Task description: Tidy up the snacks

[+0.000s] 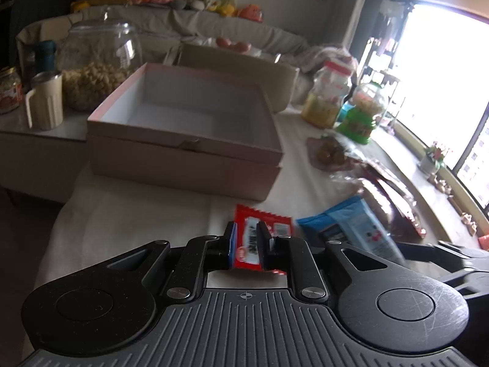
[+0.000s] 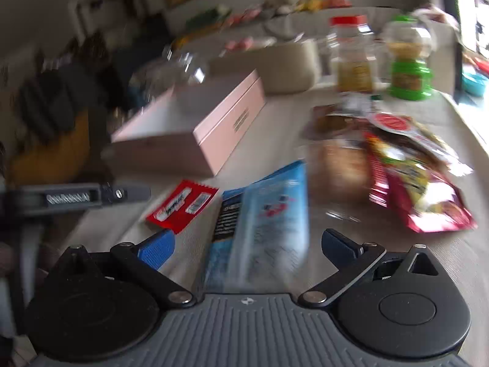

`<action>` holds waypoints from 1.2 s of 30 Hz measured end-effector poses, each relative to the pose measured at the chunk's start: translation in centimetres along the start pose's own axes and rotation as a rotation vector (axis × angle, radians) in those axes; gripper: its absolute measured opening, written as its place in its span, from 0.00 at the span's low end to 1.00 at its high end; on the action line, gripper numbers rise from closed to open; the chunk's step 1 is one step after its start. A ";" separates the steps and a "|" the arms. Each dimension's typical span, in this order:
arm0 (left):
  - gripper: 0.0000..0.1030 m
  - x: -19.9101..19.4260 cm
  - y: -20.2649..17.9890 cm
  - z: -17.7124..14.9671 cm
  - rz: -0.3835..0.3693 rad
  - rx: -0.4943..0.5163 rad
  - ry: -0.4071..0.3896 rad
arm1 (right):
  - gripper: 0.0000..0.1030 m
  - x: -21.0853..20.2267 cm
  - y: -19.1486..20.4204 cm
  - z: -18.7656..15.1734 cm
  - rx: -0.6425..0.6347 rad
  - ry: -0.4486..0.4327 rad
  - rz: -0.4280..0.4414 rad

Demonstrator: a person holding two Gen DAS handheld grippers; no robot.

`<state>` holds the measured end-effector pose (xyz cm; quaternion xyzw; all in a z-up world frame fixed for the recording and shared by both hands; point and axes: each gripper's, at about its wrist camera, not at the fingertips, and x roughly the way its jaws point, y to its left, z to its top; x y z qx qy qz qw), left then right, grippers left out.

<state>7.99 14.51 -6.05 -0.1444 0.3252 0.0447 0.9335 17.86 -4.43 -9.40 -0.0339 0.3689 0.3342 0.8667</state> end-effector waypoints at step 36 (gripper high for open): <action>0.33 5.3 -7.8 0.7 -0.013 0.439 0.233 | 1.00 -3.7 -4.9 -3.8 -0.018 0.012 -0.258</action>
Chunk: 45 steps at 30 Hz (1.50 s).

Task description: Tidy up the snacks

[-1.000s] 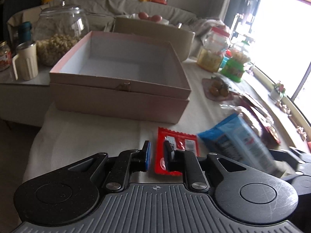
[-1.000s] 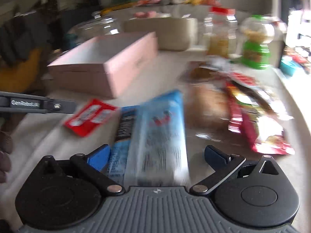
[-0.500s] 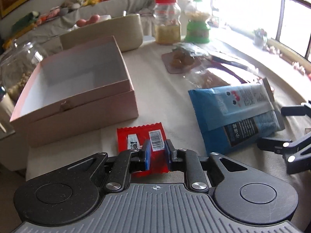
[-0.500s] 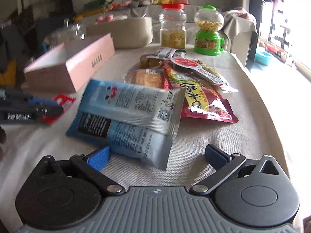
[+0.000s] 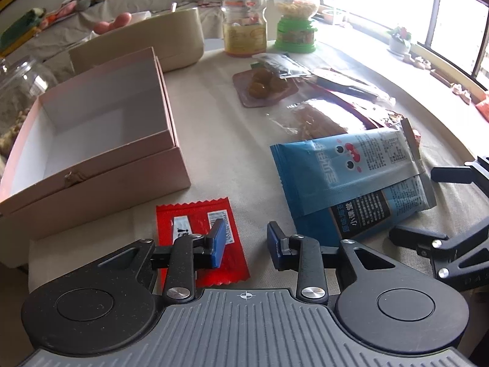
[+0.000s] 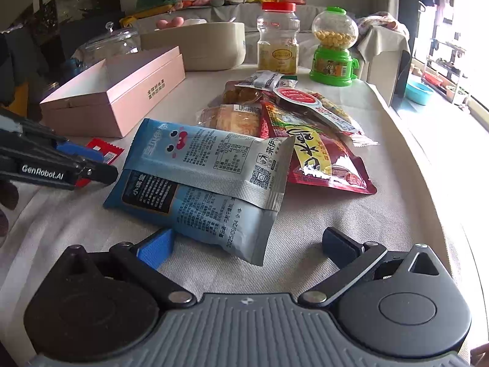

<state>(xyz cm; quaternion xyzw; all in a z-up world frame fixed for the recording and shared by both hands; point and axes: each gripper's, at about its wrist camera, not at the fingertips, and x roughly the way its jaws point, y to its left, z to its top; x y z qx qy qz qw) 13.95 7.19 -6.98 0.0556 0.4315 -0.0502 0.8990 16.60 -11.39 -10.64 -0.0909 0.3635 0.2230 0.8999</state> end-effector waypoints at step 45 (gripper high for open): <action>0.33 0.7 0.4 -0.6 -0.073 0.012 -0.100 | 0.75 -1.8 -1.7 -1.1 0.132 -0.090 0.156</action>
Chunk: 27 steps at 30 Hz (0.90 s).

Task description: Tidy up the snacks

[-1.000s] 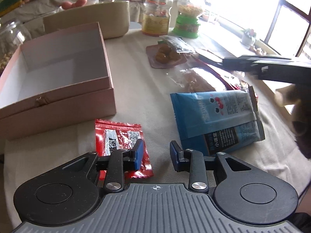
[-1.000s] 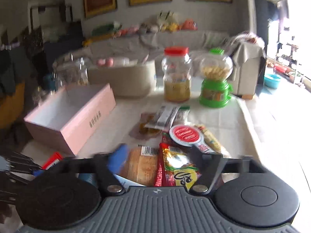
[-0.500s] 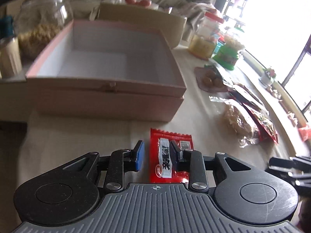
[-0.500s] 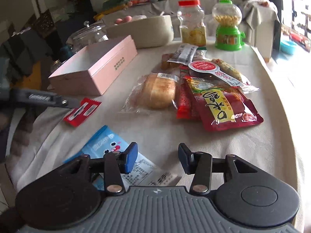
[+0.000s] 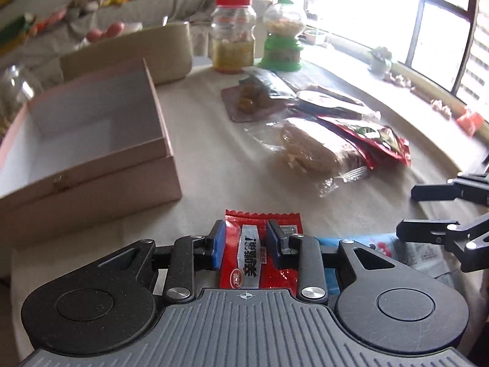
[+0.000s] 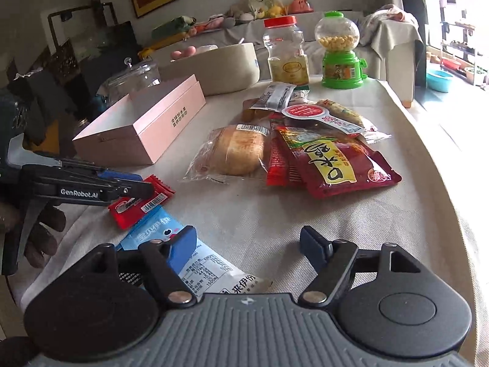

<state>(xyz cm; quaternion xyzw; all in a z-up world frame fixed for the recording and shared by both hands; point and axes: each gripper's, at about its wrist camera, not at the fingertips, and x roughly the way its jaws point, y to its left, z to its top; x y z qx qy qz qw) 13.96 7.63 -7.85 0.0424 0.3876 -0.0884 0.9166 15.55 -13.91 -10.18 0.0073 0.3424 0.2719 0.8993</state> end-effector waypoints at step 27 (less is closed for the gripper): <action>0.34 -2.6 -0.6 0.0 -0.060 0.001 -0.009 | 0.77 -1.8 1.8 0.9 -0.097 0.045 0.167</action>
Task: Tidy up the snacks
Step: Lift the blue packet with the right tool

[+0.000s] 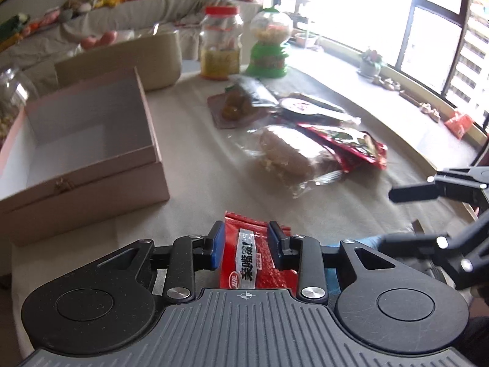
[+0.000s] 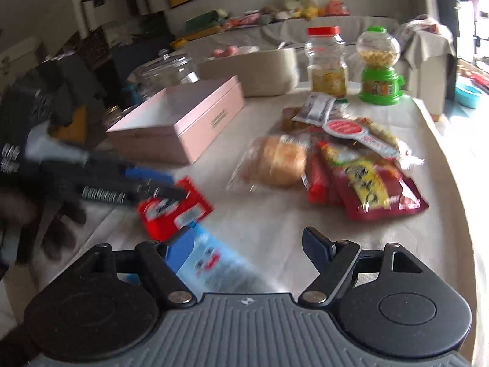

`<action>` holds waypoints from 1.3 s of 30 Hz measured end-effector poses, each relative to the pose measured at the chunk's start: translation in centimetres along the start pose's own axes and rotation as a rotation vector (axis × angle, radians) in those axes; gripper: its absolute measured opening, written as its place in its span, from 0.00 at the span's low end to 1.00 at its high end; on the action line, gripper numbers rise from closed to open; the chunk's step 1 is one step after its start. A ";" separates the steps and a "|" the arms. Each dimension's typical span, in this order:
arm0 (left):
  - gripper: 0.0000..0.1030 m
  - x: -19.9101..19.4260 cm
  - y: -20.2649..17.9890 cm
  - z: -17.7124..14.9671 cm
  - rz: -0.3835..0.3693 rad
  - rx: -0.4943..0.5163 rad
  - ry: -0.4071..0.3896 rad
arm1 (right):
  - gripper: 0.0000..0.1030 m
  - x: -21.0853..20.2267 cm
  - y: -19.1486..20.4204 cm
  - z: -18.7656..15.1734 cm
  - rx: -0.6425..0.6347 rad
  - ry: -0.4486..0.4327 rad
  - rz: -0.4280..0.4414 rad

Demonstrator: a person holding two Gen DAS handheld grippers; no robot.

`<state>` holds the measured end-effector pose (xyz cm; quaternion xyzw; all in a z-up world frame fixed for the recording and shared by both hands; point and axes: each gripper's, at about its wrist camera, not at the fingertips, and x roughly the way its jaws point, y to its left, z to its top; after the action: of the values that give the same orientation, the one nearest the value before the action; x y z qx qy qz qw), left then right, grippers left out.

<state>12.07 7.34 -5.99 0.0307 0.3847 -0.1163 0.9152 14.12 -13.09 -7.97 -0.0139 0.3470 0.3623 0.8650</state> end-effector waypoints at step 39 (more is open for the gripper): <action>0.51 0.7 -2.8 -2.6 0.071 0.075 0.061 | 0.93 0.3 -3.3 -1.9 0.046 -0.022 -0.132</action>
<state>10.07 4.83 -8.19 0.0820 0.4066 -0.0969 0.9047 15.24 -15.85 -10.38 -0.0129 0.3439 0.2964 0.8909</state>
